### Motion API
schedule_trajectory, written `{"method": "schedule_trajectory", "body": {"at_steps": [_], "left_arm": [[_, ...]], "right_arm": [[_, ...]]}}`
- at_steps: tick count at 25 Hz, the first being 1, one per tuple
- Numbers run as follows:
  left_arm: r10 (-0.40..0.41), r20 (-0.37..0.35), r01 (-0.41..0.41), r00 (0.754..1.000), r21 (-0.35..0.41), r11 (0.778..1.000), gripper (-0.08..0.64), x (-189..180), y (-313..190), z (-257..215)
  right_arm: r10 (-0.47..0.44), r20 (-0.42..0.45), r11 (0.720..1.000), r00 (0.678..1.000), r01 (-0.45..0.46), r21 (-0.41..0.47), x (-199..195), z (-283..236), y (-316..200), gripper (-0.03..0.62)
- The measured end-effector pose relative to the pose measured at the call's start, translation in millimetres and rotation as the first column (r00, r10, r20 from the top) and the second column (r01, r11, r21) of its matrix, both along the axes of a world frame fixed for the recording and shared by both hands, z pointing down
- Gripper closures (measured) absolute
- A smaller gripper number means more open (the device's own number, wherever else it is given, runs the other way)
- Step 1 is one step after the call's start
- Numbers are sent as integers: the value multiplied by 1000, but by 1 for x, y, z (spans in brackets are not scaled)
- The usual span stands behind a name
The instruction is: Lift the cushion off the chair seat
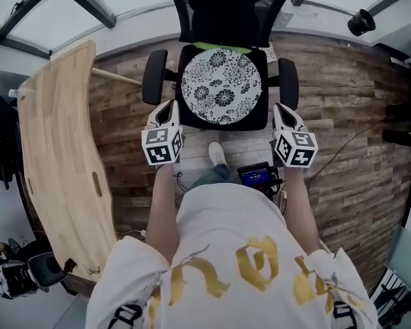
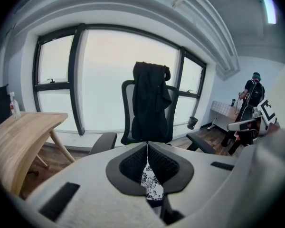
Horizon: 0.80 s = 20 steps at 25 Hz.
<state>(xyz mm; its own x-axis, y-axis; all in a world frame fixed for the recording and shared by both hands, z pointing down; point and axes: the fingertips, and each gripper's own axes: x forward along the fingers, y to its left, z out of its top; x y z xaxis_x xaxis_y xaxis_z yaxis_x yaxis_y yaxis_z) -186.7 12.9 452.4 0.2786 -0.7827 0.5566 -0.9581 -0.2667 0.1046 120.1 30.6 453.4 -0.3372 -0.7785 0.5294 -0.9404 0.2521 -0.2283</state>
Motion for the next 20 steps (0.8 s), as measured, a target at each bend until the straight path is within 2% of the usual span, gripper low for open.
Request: {"method": "schedule_trajectory", "body": {"at_steps": [3, 6, 10, 17, 20], "left_arm": [[48, -65, -45, 997, 48, 998, 546, 0, -18, -10], [65, -99, -59, 993, 57, 997, 548, 1, -28, -12], [88, -84, -82, 993, 77, 994, 547, 7, -39, -13], [90, -75, -84, 993, 80, 993, 548, 3, -56, -14], [88, -59, -82, 994, 89, 993, 548, 0, -64, -18]], "right_arm": [[-5, 19, 1000, 1000, 5, -2, -6, -1, -11, 581], [13, -40, 1000, 999, -13, 0, -5, 0, -21, 581], [-16, -151, 1000, 988, 17, 5, -3, 1, -28, 581], [14, -127, 1000, 992, -13, 5, -2, 8, -44, 581], [-7, -171, 1000, 985, 9, 9, -7, 10, -54, 581]]}}
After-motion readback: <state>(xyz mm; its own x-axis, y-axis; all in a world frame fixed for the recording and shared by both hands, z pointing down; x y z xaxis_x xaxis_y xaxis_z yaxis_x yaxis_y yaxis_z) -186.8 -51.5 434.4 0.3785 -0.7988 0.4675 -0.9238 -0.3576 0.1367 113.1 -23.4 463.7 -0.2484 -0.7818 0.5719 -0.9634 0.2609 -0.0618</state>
